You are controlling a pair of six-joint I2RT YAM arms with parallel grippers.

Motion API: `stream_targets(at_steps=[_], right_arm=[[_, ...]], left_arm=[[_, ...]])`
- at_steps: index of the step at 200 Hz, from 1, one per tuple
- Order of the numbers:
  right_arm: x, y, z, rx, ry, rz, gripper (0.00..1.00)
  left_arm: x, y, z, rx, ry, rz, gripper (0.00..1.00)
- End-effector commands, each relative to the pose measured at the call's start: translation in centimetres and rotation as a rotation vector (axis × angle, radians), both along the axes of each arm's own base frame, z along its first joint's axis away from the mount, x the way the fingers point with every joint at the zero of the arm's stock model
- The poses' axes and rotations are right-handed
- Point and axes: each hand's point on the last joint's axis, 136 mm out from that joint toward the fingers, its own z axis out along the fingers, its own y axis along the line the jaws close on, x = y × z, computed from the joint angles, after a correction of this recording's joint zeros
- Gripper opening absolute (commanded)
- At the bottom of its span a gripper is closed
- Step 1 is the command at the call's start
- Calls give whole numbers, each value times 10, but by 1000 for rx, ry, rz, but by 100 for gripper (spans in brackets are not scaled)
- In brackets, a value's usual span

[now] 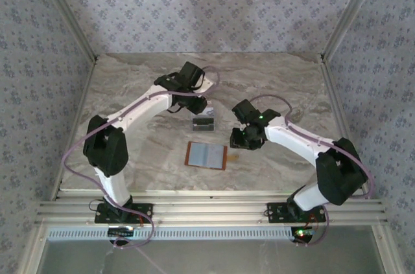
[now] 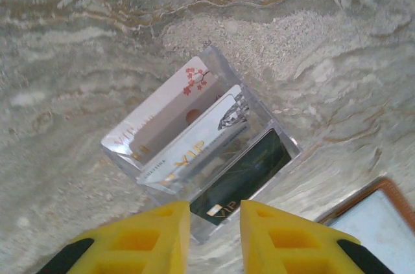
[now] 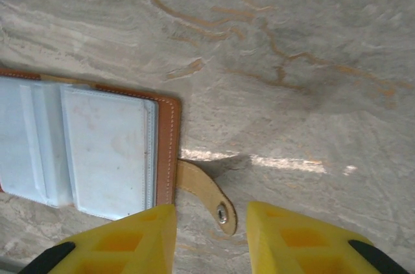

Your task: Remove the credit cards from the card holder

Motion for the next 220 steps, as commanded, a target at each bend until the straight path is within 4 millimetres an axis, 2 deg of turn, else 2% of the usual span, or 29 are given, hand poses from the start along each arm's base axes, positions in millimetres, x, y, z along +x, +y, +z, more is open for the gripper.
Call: stream_targets(at_steps=[1,34,58,110,144,166,187,208,220], right_arm=[[-1,18,3,47,10,31,36],[-8,35,-4,92,46,62,36],[-11,39,-13,93,68,71,36],[-21,28,-29,52,111,64,36],[-25,16,-39,36,130,41,34],[-30,7,-47,23,156,31,33],[-27,5,-54,34,145,21,32],[-27,2,-59,33,152,16,31],[-26,1,-60,31,153,17,31]], left_arm=[[0,-4,18,-145,13,156,27],[-14,1,13,-212,68,259,26],[-28,-1,8,-262,119,293,26],[-60,-16,-21,-285,302,388,24],[-82,-32,-36,-270,345,390,21],[-100,-50,-32,-292,326,319,20],[-117,-67,-31,-295,343,255,22],[-121,-68,-43,-248,383,282,20],[-121,-68,-49,-276,400,324,19]])
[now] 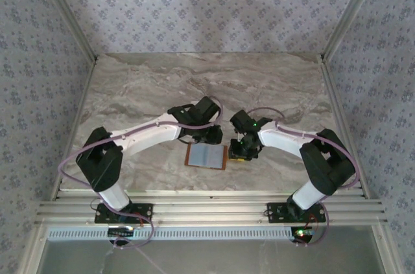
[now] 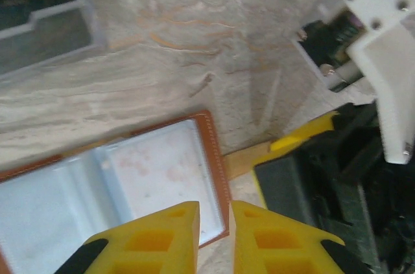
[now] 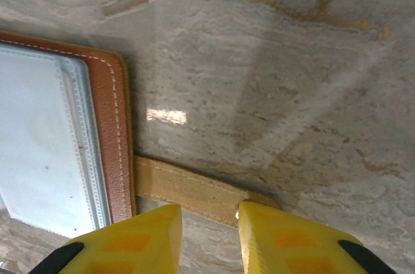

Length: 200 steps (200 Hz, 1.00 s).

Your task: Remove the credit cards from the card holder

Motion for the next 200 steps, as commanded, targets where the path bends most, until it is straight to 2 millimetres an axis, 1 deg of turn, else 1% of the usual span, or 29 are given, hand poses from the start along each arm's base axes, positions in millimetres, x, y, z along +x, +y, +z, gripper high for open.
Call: stream_targets(at_steps=[1,15,28,37,47,76,96,117,145,169,200], right_arm=[[-1,-2,-5,4,9,2,31],[-1,-4,-7,1,12,-1,30],[-1,-4,-7,3,11,-1,30],[-1,-5,-7,4,11,-2,30],[-1,-4,-7,5,11,-1,29],[0,-4,-6,7,10,-3,29],[0,-4,-6,8,10,-3,29],[0,-5,-5,8,9,-4,29],[1,-4,-5,7,10,-6,28],[1,-4,-6,6,12,-7,28],[0,-5,-6,0,14,-8,28]], left_arm=[[3,-3,-7,-22,47,72,19],[0,-9,-11,-73,83,91,19],[-5,-14,-18,-82,127,92,17],[-8,-17,-24,-74,153,87,12],[-11,-16,-32,-51,178,91,8],[-16,-17,-50,-24,241,110,5],[-19,-16,-60,5,276,111,5],[-25,-25,-67,-22,329,94,5],[-31,-23,-79,4,366,93,5],[-34,-18,-85,37,377,93,6],[-36,-5,-91,106,372,88,10]])
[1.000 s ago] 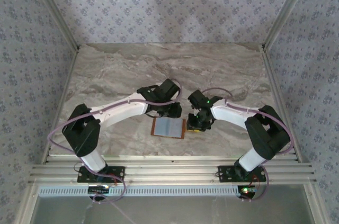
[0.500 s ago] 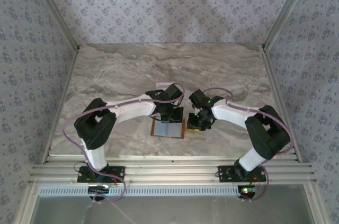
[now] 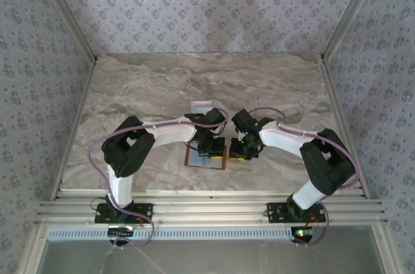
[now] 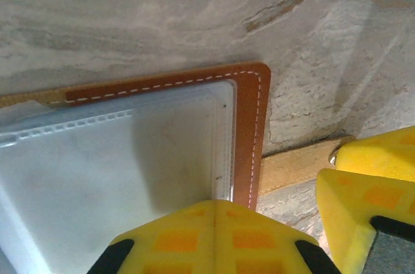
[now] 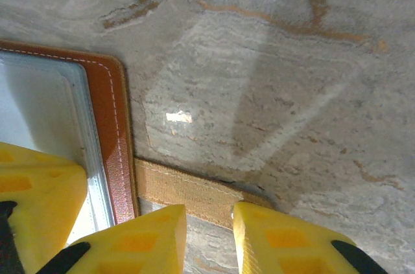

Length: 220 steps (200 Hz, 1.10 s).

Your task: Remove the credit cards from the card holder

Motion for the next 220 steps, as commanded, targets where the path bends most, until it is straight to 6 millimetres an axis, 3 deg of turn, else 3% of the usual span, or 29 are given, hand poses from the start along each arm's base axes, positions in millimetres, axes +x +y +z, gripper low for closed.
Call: stream_targets(at_steps=[1,69,123,220], right_arm=[[-3,-5,-6,-19,15,2,28],[-1,-4,-5,-18,16,5,28],[-1,-4,-3,-20,18,8,28],[1,-4,2,-16,7,3,28]], left_arm=[[-5,7,-1,56,16,-24,10],[-4,45,-4,235,-39,-63,18],[1,59,7,324,-75,-106,26],[14,104,30,545,-186,-138,33]])
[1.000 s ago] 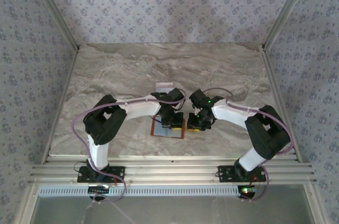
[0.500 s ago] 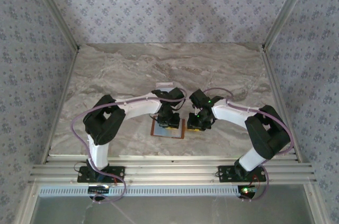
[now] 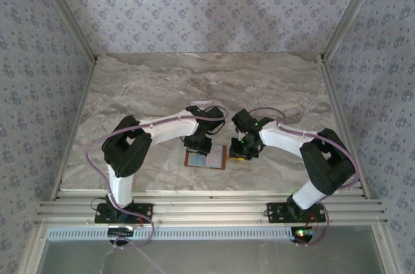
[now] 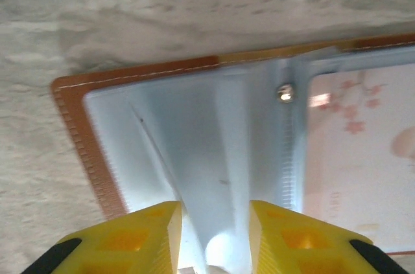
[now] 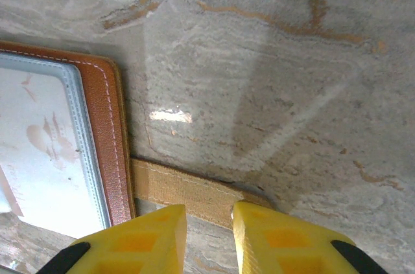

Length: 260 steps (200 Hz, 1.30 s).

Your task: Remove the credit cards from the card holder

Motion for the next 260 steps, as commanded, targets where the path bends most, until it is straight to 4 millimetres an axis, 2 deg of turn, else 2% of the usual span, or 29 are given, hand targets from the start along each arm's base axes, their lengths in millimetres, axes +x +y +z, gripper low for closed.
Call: stream_targets(at_steps=[1,35,100,131,157,194,227,260], right_arm=[[1,-4,2,-16,6,4,28],[3,-2,9,-17,-10,9,28],[10,6,21,4,-42,14,28],[8,10,30,-1,-43,22,28],[10,15,39,5,-58,22,29],[11,34,49,46,-76,34,32],[13,56,45,82,-72,40,34],[9,67,24,72,-36,31,37]], left_arm=[[2,16,20,69,-48,-30,33],[4,28,24,80,-69,-9,33],[13,44,42,-78,-102,101,33],[13,31,52,-203,-105,132,33],[14,11,57,-344,-90,159,31],[15,-10,46,-452,-38,188,29],[13,-17,32,-465,1,189,28],[14,-15,26,-462,4,205,29]])
